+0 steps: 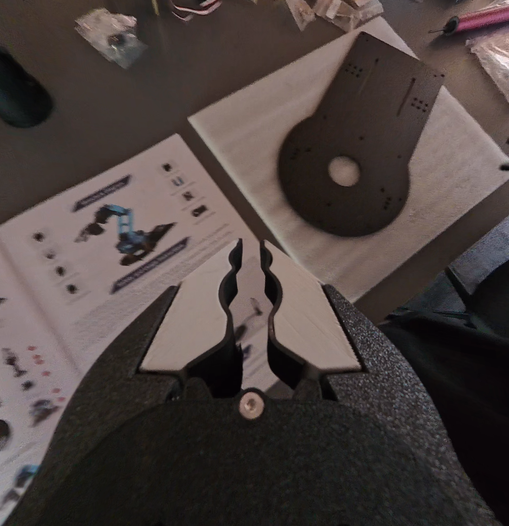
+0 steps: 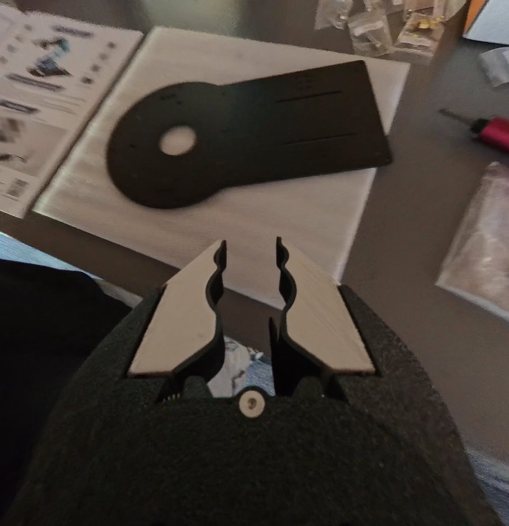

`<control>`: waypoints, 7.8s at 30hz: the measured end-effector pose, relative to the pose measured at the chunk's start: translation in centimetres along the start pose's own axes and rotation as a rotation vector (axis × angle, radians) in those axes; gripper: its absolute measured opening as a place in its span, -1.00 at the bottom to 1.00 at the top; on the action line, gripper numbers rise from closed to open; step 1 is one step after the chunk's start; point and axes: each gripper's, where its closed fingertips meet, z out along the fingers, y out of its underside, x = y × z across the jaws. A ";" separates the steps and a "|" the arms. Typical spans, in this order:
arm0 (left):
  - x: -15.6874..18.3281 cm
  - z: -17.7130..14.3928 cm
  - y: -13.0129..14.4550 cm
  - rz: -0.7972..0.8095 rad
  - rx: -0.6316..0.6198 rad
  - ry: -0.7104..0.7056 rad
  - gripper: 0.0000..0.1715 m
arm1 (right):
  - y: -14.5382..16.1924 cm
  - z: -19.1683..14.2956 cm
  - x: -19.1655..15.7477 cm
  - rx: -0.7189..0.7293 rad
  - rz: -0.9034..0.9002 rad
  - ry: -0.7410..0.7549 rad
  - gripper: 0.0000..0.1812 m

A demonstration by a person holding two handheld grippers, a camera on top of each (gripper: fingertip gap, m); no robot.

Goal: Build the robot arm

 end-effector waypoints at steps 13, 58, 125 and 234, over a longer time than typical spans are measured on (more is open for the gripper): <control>4.7 -0.6 4.1 -0.251 -0.035 -0.126 -0.86 | -5.0 6.7 10.1 -0.029 -0.121 0.025 -0.54; -6.0 -5.3 6.6 -0.453 0.107 -0.292 -0.85 | -12.2 17.1 10.8 -0.105 -0.253 0.042 -1.00; -7.7 -4.8 7.9 -0.460 0.073 -0.246 -0.85 | -4.8 11.3 -13.4 -0.159 -0.500 -0.555 -1.00; -7.7 -3.0 2.8 -0.366 0.099 -0.197 -0.85 | -12.9 16.0 11.2 -0.056 -0.102 0.036 -1.00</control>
